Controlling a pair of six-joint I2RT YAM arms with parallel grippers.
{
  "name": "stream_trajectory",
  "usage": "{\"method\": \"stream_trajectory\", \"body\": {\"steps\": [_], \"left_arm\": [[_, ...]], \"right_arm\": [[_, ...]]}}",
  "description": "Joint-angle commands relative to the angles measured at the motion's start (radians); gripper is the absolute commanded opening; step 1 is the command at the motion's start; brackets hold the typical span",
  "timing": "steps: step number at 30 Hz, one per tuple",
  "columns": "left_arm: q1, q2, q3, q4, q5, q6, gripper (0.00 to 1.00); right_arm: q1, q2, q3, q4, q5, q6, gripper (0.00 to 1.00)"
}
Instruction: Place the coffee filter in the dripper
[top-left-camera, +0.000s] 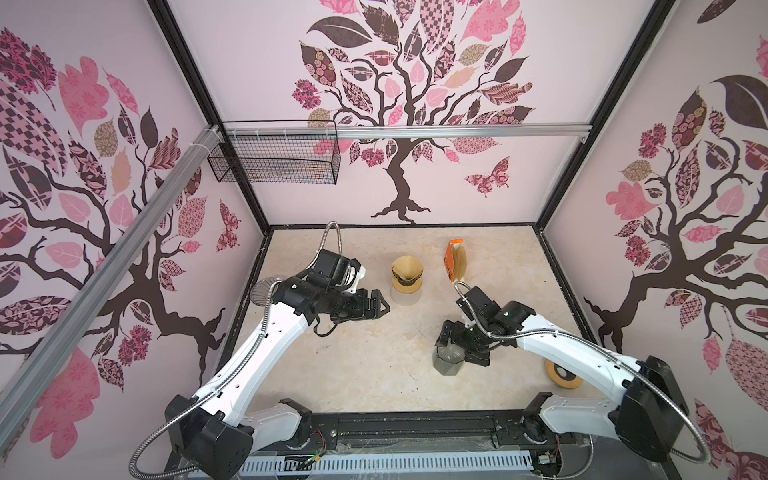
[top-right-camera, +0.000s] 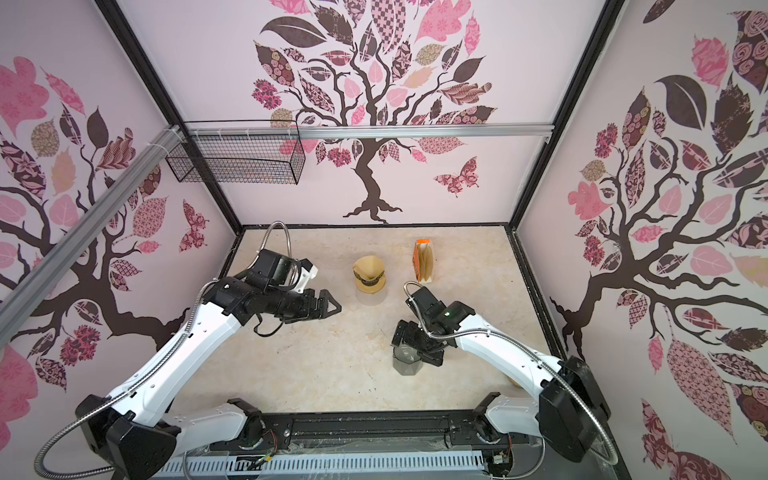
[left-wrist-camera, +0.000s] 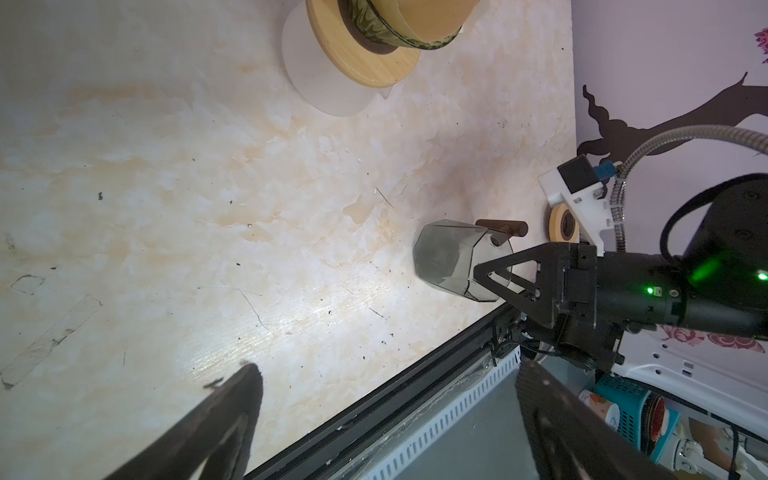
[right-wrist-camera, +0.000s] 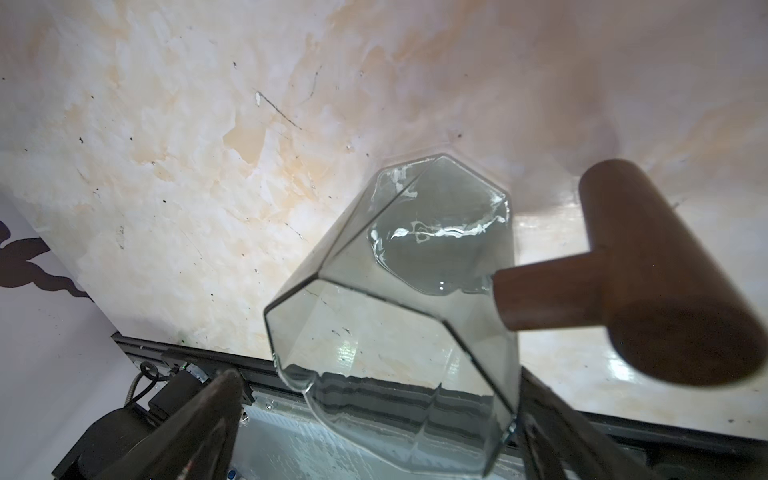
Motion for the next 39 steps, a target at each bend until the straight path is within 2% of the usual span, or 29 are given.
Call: {"method": "stream_trajectory", "body": {"steps": [1,12,22,28,31,39], "left_arm": [[-0.003,0.003,-0.001,-0.004,0.007,0.002,0.98],[-0.003,-0.002,0.004,-0.008,0.002,-0.001,0.98],[-0.004,-0.036,0.029,-0.043,-0.034,0.005,0.98],[-0.005,-0.072,0.021,-0.042,-0.023,-0.005,0.98],[-0.004,-0.078,0.002,-0.019,0.02,-0.035,0.98],[-0.003,-0.053,0.023,0.036,-0.008,-0.071,0.98]], "right_arm": [[0.019,0.063,0.083,0.062,0.015,0.021,1.0],[0.066,0.229,0.223,0.165,0.001,0.056,1.0],[0.056,0.141,0.265,0.045,0.103,0.003,1.0],[-0.044,0.023,0.27,-0.067,0.15,-0.066,1.0],[-0.113,-0.043,0.24,-0.096,0.188,-0.102,1.0],[-0.367,-0.113,0.116,-0.113,0.168,-0.196,1.0]]}}
